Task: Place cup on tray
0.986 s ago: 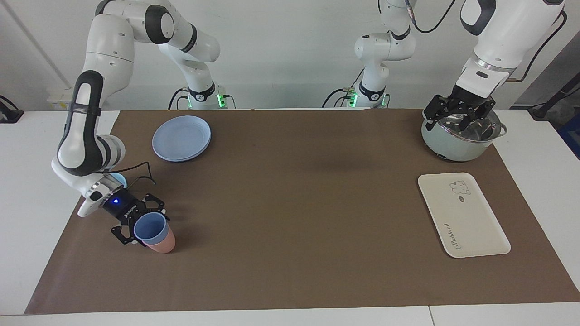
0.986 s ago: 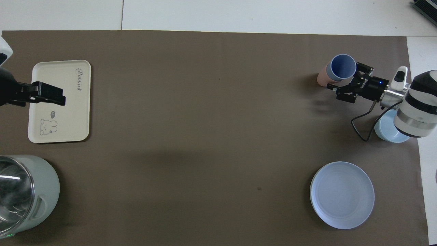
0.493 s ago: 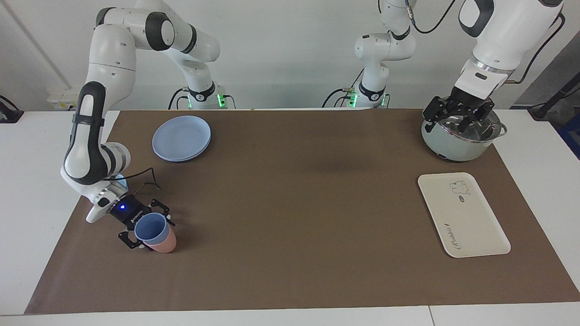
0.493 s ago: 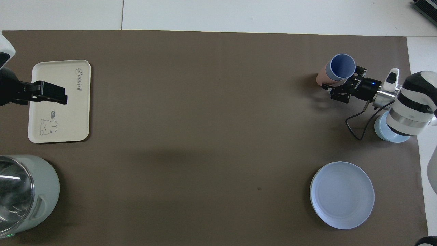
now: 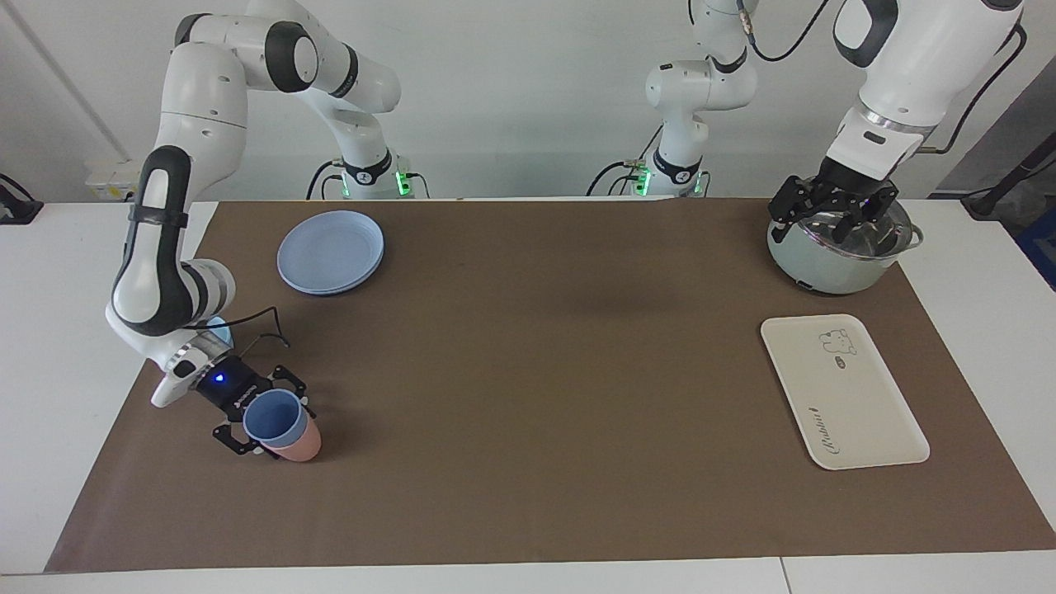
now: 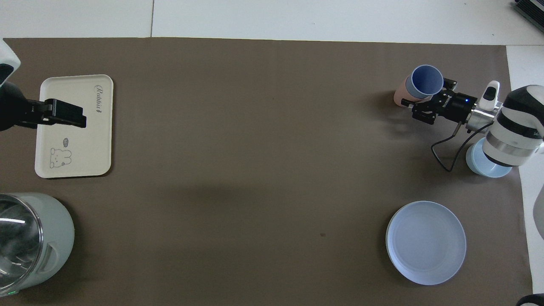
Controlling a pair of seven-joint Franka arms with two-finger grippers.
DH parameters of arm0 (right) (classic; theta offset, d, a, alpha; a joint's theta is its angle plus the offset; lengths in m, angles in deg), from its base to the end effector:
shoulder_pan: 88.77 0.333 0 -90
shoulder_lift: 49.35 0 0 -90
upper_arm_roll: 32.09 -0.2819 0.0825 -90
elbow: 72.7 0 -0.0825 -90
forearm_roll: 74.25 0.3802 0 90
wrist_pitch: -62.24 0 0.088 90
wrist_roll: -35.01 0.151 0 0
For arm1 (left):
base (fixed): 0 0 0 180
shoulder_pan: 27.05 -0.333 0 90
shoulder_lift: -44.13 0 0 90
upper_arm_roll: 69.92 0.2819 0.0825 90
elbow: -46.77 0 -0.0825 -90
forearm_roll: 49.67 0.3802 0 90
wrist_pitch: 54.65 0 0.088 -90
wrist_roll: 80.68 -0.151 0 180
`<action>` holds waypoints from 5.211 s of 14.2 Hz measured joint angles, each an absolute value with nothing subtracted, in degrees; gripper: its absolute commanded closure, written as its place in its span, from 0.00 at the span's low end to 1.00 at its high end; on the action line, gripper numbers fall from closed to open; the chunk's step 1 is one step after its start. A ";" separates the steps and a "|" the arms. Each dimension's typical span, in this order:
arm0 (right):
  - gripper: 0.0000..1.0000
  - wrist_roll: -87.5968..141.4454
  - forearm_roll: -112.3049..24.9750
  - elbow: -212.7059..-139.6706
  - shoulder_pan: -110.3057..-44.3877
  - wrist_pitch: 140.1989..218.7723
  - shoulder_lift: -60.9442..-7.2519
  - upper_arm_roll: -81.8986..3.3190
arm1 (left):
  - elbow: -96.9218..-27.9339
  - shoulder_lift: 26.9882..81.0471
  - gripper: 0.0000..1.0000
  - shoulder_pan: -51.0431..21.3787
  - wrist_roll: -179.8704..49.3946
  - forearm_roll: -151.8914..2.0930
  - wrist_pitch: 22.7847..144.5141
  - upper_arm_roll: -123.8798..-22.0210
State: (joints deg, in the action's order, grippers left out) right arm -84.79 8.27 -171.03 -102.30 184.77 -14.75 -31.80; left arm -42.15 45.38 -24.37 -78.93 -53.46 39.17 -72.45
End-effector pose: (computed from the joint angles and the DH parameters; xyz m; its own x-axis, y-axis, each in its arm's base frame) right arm 0.6688 -0.0826 0.2060 0.3387 0.3087 0.8888 0.7917 -0.6040 -0.0919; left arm 0.5633 -0.0608 0.5497 0.9965 -0.0558 0.0615 -0.0600 -0.9958 0.0690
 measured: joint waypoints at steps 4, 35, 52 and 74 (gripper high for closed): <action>1.00 -78.59 2.16 -168.29 -100.13 187.62 -16.42 -31.84 | -42.35 46.62 0.00 -23.87 -78.93 -59.48 41.87 -72.84; 1.00 -34.69 -43.91 -171.97 -73.80 187.68 -39.03 -32.36 | -29.69 67.35 0.51 1.03 -53.03 -77.39 69.94 -76.61; 1.00 -34.48 -44.12 -172.25 -73.44 187.83 -39.35 -32.34 | -19.62 67.34 1.00 -5.02 -51.34 -78.31 53.96 -76.27; 1.00 -77.29 2.89 -174.61 -98.51 181.79 -24.69 -31.65 | -40.31 69.81 1.00 -45.25 -85.30 -57.43 65.33 -74.47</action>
